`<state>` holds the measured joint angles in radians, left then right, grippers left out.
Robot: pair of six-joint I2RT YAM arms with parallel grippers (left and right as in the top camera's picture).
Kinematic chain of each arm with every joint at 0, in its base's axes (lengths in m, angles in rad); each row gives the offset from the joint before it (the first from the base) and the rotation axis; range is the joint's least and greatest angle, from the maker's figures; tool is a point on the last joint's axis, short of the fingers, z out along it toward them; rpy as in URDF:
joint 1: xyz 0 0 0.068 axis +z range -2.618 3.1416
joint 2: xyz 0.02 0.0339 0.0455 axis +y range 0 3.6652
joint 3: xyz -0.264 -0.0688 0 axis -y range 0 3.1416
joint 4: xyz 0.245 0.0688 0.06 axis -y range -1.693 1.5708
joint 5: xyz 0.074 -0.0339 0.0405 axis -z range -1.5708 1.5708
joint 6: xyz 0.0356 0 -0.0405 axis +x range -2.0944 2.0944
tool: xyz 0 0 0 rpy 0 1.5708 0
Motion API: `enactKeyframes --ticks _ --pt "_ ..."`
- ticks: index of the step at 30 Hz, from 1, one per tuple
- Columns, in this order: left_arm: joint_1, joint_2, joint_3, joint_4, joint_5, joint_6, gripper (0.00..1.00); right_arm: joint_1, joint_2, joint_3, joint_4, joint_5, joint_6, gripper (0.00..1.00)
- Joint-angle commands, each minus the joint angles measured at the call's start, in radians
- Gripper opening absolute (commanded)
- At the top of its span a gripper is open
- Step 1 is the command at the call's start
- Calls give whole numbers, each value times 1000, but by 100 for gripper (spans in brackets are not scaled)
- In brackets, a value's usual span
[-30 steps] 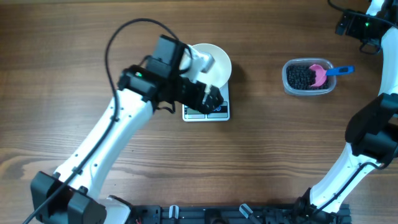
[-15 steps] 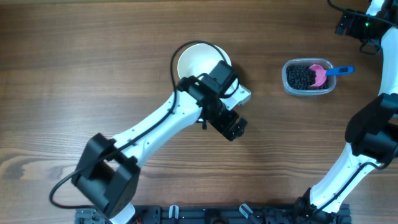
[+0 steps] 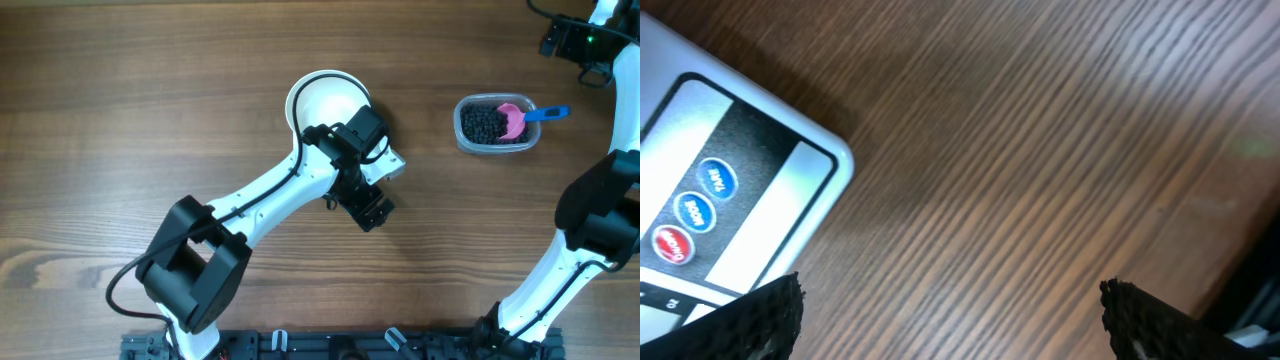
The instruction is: Scoop item into bowl and weigh 150g on scale
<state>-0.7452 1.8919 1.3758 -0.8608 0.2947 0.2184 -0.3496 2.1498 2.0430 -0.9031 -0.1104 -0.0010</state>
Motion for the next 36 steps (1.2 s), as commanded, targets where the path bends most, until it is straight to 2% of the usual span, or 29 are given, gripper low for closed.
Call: enactKeyframes --ticks 1,22,36 --pt "-5 30 14 -1 -63 42 100 5 19 19 5 10 8 100" --pt "-23 138 14 16 -195 66 100 5 19 19 5 10 8 100" --pt "-23 150 14 26 -215 66 100 5 19 19 5 10 8 100"
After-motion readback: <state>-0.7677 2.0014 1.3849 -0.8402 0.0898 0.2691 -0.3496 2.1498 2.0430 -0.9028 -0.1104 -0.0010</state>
